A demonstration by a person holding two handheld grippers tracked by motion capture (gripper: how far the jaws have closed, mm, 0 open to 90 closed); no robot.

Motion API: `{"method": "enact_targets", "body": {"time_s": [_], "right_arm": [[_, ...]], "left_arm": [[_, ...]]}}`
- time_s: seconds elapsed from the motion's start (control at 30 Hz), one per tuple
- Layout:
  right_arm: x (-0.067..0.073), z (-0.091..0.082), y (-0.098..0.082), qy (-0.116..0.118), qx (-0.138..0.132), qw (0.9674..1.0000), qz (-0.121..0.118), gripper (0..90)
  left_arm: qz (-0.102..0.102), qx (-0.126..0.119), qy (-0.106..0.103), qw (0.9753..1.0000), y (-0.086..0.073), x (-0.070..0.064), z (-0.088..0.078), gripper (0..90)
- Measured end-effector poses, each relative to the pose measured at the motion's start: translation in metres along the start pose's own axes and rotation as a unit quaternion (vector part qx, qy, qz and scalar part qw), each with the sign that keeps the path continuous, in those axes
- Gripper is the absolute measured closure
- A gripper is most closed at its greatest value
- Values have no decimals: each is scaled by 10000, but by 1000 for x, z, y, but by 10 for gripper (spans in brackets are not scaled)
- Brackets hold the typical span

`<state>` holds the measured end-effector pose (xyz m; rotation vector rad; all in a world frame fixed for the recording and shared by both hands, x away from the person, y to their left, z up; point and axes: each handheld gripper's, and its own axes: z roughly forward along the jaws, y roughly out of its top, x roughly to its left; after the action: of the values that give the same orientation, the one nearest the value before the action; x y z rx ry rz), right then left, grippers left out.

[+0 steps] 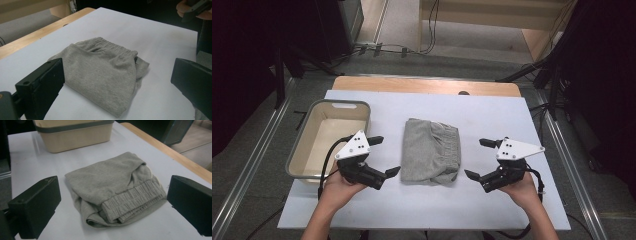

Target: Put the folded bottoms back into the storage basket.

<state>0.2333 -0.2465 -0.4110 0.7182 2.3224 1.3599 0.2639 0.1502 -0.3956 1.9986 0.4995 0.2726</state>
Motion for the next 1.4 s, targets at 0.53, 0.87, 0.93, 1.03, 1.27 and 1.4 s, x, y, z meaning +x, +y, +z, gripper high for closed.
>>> {"method": "enact_targets", "body": {"time_s": [0.53,0.87,0.93,1.03,1.27,1.4], "right_arm": [[16,25,-1,8,464,9972,-587,0],[19,37,-7,-32,690,9950,-715,0],[20,40,-8,-3,735,9947,-721,0],[22,44,-9,22,809,9940,-738,0],[25,53,-13,31,1015,9916,-796,0],[27,58,-15,-18,1088,9901,-882,0]], "left_arm": [[-10,17,-17,10000,0,-1,0,0],[-5,52,-30,10000,-1,0,1,0],[-13,56,-27,10000,-1,-1,1,0],[-2,57,-31,10000,-1,-1,2,0],[-10,70,-54,10000,-1,-1,2,0],[-6,91,-45,9999,-2,-1,3,0]]}}
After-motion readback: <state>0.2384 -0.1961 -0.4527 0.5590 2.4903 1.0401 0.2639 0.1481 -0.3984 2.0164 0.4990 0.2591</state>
